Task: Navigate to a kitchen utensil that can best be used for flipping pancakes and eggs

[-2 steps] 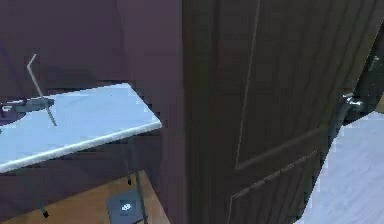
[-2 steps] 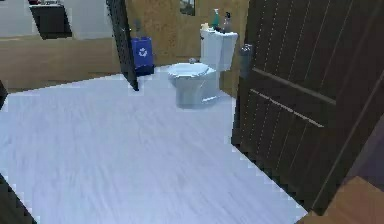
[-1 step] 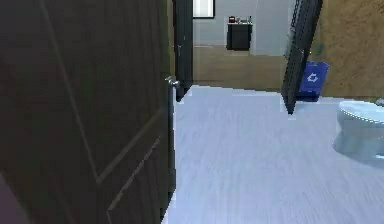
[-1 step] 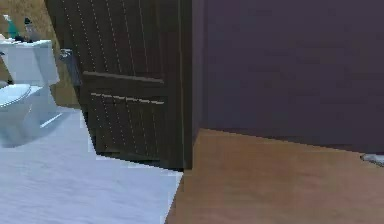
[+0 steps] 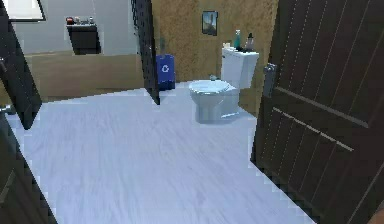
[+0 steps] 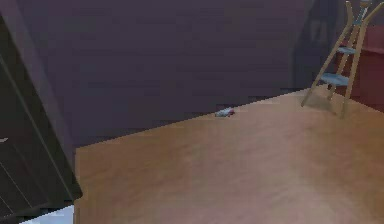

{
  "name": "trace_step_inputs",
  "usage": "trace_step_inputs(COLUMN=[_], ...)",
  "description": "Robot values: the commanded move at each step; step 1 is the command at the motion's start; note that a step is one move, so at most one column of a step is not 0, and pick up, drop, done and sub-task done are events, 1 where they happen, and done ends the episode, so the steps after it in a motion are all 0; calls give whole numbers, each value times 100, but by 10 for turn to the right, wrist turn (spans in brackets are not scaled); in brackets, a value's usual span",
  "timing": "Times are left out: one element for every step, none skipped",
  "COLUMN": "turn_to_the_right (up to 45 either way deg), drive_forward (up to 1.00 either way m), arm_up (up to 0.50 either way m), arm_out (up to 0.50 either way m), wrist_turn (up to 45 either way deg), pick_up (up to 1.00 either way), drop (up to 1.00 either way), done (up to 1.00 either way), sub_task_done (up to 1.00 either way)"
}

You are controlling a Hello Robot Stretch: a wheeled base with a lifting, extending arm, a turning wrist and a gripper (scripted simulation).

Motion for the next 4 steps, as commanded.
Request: trace_step_inputs(turn_to_the_right=[0, -240, 0, -60], drive_forward=[10, 0, 100, 0], arm_up=[0, 0, 0, 0], arm_out=[0, 0, 0, 0], wrist_turn=[0, 0, 0, 0], pick_up=[0, 0, 0, 0], drop=[0, 0, 0, 0], done=[0, 0, 0, 0], sub_task_done=[0, 0, 0, 0])
